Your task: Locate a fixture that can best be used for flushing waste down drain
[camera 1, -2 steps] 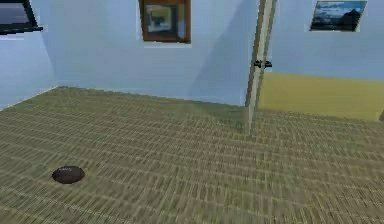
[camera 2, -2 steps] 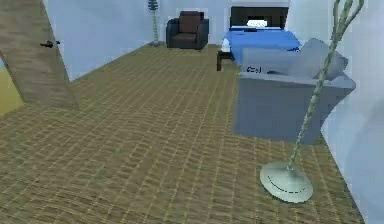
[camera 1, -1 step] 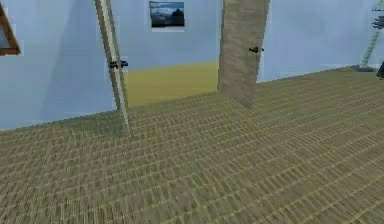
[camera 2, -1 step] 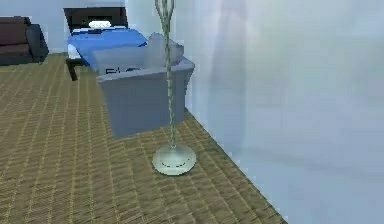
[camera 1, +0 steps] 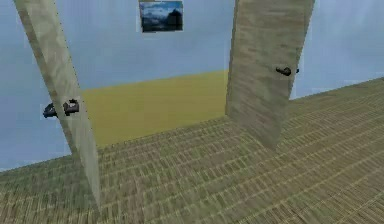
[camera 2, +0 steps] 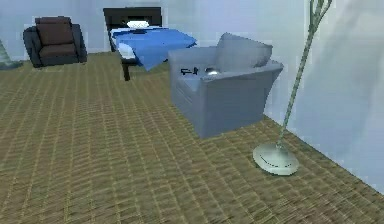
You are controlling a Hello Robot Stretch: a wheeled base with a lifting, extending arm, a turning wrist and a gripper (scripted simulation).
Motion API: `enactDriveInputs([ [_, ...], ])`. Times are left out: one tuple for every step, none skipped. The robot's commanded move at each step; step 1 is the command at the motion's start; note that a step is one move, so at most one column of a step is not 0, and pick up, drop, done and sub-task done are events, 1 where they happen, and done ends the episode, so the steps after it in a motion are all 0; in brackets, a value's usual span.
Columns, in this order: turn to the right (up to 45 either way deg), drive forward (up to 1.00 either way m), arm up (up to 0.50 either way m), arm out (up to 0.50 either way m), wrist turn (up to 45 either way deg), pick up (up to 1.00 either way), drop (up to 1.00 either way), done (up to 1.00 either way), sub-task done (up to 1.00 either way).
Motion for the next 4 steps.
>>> enactDriveInputs([
  [3.0,0.00,0.00,0.00,0.0,0.00,0.00,0.00,0.00],
  [0.0,1.00,0.00,0.00,0.0,0.00,0.00,0.00,0.00],
  [-27.0,0.00,0.00,0.00,0.0,0.00,0.00,0.00,0.00],
  [0.0,1.00,0.00,0.00,0.0,0.00,0.00,0.00,0.00],
])
